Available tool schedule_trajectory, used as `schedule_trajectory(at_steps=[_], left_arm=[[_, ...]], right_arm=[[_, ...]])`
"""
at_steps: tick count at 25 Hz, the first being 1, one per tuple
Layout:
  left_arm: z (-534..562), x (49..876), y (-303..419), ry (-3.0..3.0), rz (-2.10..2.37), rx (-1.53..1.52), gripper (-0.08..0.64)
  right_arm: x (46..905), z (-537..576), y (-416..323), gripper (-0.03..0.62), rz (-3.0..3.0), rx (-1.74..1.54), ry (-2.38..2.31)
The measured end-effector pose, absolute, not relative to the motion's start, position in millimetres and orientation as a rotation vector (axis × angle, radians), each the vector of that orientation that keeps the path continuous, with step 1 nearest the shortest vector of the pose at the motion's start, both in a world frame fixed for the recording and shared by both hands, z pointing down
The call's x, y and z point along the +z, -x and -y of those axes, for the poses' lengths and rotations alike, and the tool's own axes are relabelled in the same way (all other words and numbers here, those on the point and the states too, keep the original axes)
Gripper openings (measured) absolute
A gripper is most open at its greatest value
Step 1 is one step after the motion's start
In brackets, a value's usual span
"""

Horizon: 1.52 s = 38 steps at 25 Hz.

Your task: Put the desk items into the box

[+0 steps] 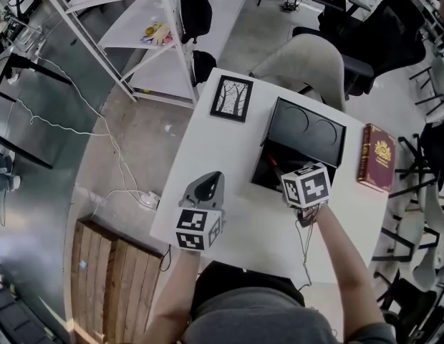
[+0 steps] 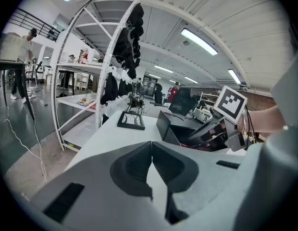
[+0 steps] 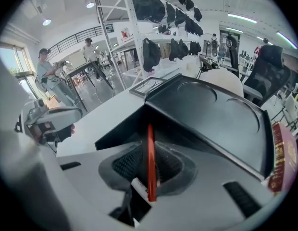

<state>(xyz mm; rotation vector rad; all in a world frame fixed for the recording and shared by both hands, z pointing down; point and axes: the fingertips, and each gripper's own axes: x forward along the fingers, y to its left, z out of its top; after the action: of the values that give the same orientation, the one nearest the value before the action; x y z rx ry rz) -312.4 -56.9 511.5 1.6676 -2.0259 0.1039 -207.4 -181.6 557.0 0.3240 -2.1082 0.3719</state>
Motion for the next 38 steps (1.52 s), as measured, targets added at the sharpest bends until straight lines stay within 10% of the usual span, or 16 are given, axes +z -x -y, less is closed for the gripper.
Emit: schedule_trajectory(at_steps=[38], left_arm=[[64,457,289,-1.784,2.114,0.168,0.008]], right_arm=[[418,167,138,0.005,2.601,0.415,-0.643]])
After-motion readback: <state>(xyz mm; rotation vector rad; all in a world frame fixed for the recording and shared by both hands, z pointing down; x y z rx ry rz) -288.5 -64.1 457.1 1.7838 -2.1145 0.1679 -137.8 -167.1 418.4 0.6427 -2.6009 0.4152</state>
